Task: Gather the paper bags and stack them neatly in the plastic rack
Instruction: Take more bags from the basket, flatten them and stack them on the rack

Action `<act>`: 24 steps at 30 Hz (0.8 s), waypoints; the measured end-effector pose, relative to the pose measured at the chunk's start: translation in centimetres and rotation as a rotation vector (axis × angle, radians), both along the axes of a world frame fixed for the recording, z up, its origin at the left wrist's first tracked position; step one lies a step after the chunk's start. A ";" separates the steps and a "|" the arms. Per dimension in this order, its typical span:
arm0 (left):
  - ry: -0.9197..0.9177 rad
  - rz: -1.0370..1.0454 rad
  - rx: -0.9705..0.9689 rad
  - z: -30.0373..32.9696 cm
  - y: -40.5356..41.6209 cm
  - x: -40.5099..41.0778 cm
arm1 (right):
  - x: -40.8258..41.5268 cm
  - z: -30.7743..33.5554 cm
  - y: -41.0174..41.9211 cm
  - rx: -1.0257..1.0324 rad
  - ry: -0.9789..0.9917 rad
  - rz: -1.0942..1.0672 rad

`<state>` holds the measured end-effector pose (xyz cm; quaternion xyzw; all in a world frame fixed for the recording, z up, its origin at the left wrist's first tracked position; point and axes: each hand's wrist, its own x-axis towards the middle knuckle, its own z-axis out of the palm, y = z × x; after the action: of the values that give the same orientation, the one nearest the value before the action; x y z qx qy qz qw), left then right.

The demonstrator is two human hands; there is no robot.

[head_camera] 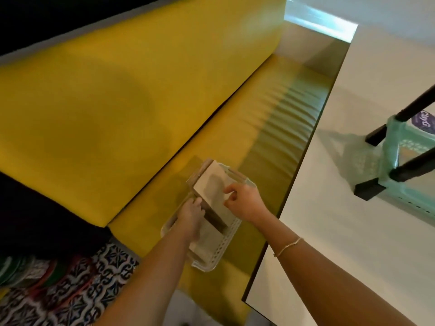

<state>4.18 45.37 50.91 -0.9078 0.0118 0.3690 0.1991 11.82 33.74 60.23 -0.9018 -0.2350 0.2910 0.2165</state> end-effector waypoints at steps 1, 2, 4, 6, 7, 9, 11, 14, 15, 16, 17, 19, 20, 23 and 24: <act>0.002 -0.006 0.017 -0.1 -0.1 0.1 | 0.0 -0.1 -0.2 0.000 0.012 -0.006; 0.006 -0.008 0.032 -0.2 -0.3 0.1 | 0.0 -0.1 -0.3 -0.001 0.023 -0.011; 0.017 -0.001 0.071 -0.5 -0.4 0.2 | -0.1 -0.1 -0.6 0.003 0.036 -0.019; 0.014 0.003 0.091 -0.6 -0.4 0.3 | -0.1 0.2 -0.9 0.016 0.032 -0.023; 0.016 0.013 0.099 -0.7 -0.5 0.3 | 0.0 0.3 -1.0 0.020 0.029 -0.024; 0.033 0.033 0.112 -0.7 -0.8 0.4 | 0.0 0.4 -1.2 0.024 0.025 -0.024; 0.033 0.044 0.105 -0.8 -1.0 0.6 | 0.0 0.5 -1.4 0.031 0.030 -0.036; -0.013 0.081 0.079 -0.7 -1.2 1.0 | -0.1 0.4 -1.6 0.043 0.044 -0.055; -0.029 0.097 0.065 -0.8 -1.2 1.2 | -0.1 0.4 -1.7 0.048 0.050 -0.060; -0.035 0.104 0.056 -0.9 -1.2 1.4 | -0.1 0.3 -1.8 0.054 0.056 -0.067; -0.039 0.105 0.057 -0.9 -1.2 1.4 | -0.1 0.3 -1.8 0.062 0.062 -0.075; -0.029 0.106 0.077 -1.0 -1.2 1.4 | 0.0 0.2 -2.0 0.078 0.065 -0.089; -0.045 0.105 0.070 -1.2 -1.1 1.3 | 0.0 0.1 -2.1 0.084 0.062 -0.093; -0.010 0.104 0.025 -0.7 -1.4 1.3 | 0.2 -0.2 -2.4 0.090 0.040 -0.094; 0.004 0.099 -0.010 -1.0 -1.5 1.3 | 0.2 -0.3 -2.5 0.090 0.035 -0.093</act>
<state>5.47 43.91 49.91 -0.9076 -0.0309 0.3799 0.1761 12.02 31.29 59.98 -0.8958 -0.2021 0.2853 0.2743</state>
